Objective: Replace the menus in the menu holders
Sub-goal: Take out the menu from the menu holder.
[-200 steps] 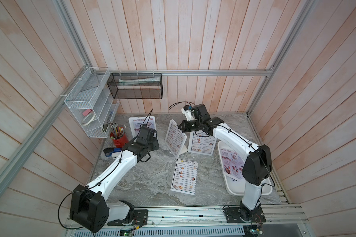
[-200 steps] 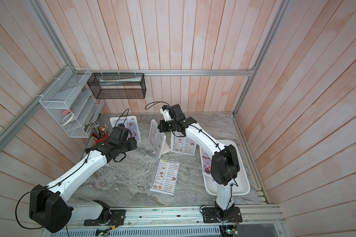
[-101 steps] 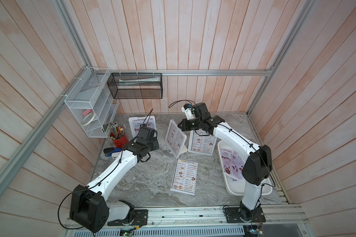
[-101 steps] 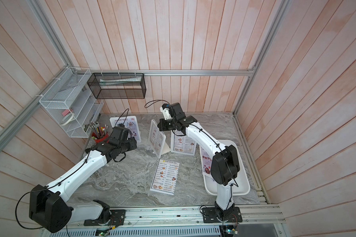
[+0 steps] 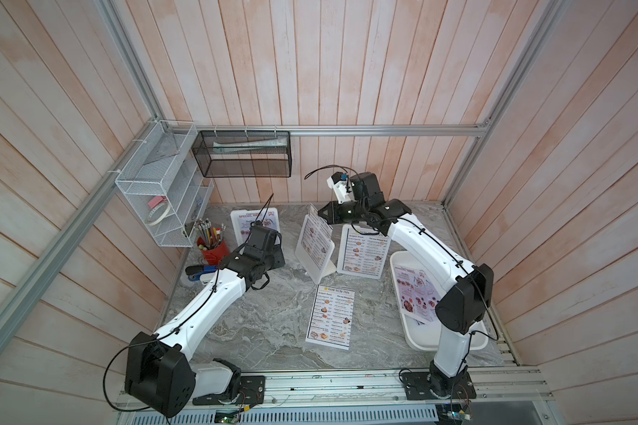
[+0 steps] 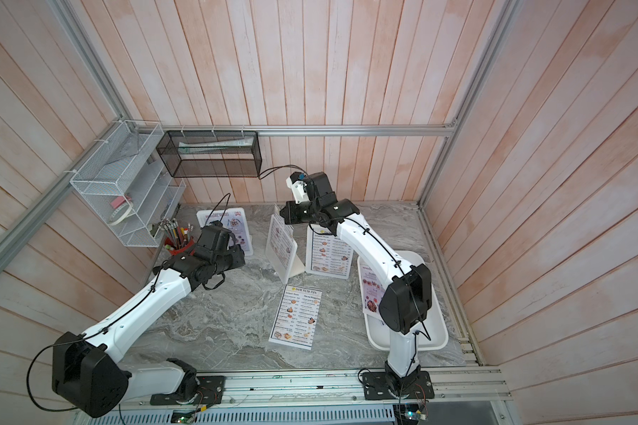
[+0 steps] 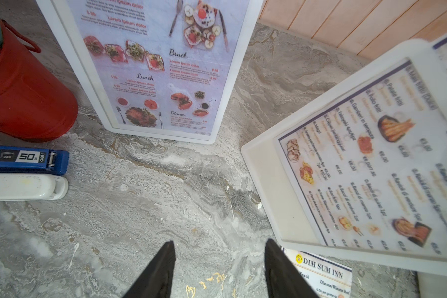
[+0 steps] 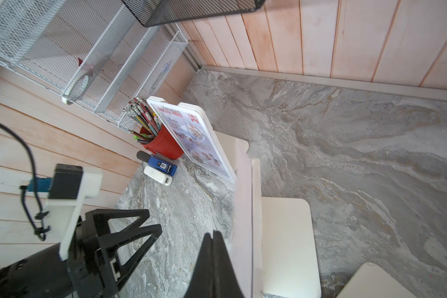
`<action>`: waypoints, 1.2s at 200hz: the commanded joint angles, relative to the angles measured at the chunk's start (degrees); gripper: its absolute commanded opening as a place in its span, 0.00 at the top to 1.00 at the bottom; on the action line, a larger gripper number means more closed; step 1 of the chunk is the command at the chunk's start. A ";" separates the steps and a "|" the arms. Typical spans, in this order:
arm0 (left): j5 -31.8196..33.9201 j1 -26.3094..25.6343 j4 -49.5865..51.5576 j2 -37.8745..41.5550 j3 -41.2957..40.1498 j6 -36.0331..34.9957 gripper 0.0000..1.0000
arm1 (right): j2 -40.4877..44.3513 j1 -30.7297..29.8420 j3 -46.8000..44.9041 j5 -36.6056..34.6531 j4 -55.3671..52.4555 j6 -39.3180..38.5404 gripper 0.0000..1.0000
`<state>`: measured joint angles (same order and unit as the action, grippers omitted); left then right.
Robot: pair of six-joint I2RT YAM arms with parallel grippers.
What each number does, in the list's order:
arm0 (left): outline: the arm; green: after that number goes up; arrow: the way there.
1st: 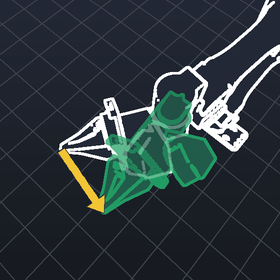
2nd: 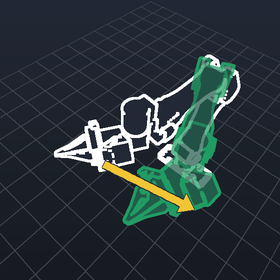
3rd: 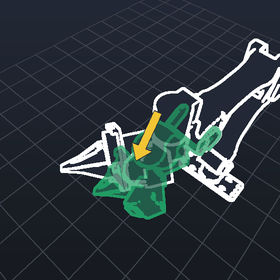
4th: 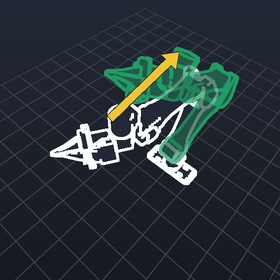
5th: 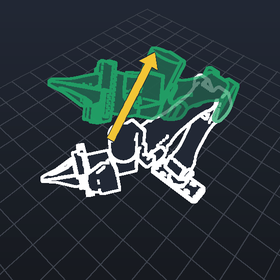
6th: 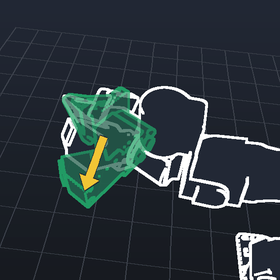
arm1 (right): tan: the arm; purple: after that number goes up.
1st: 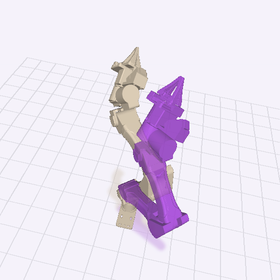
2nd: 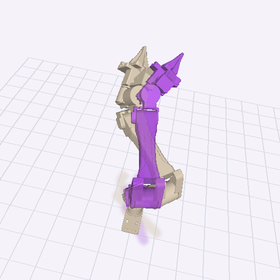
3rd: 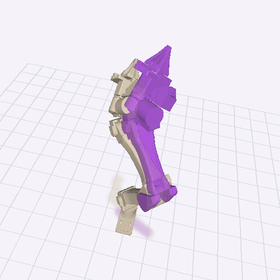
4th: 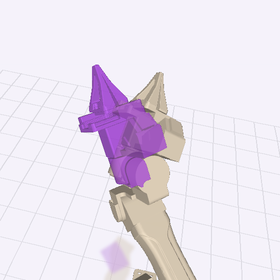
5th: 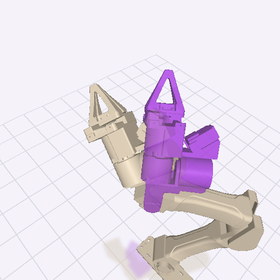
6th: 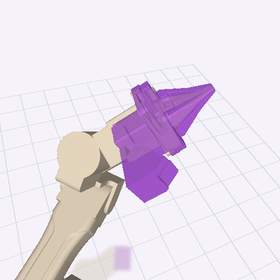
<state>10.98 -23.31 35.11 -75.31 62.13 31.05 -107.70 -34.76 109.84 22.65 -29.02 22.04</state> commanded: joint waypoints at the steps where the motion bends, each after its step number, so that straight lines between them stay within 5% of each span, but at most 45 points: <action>1: 0.63 0.09 0.39 0.97 1.54 -0.86 0.42 | 1.94 0.30 1.94 2.25 -1.27 -0.67 1.00; 48: 0.99 0.27 0.66 1.39 1.72 -0.91 0.42 | 3.18 0.57 5.08 0.37 -3.11 -0.77 1.00; 64: 0.80 0.32 0.54 1.39 1.89 -0.94 0.41 | 1.88 1.24 5.69 -2.85 -6.62 -2.17 0.73; 76: 0.73 0.28 0.59 1.52 1.96 -0.97 0.42 | 1.22 1.52 4.95 -4.81 -8.08 -3.50 0.63; 121: 0.79 0.25 1.08 2.01 2.17 -1.08 0.42 | -1.77 1.68 2.87 -5.81 -9.74 -5.98 0.58; 154: 1.04 0.31 1.56 2.27 2.70 -1.31 0.42 | -2.95 1.58 0.59 -3.81 -8.74 -6.05 0.66; 192: 1.25 0.31 1.54 2.16 2.67 -1.38 0.41 | -2.72 0.93 0.07 -2.86 -8.15 -5.99 1.00; 240: 1.15 0.31 1.53 1.48 3.51 -1.60 0.41 | -1.37 0.89 5.80 -4.72 -9.76 -5.71 1.00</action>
<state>11.05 -23.24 36.27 -74.11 63.35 30.59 -110.32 -33.63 110.52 18.70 -37.47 16.45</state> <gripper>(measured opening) 0.587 0.043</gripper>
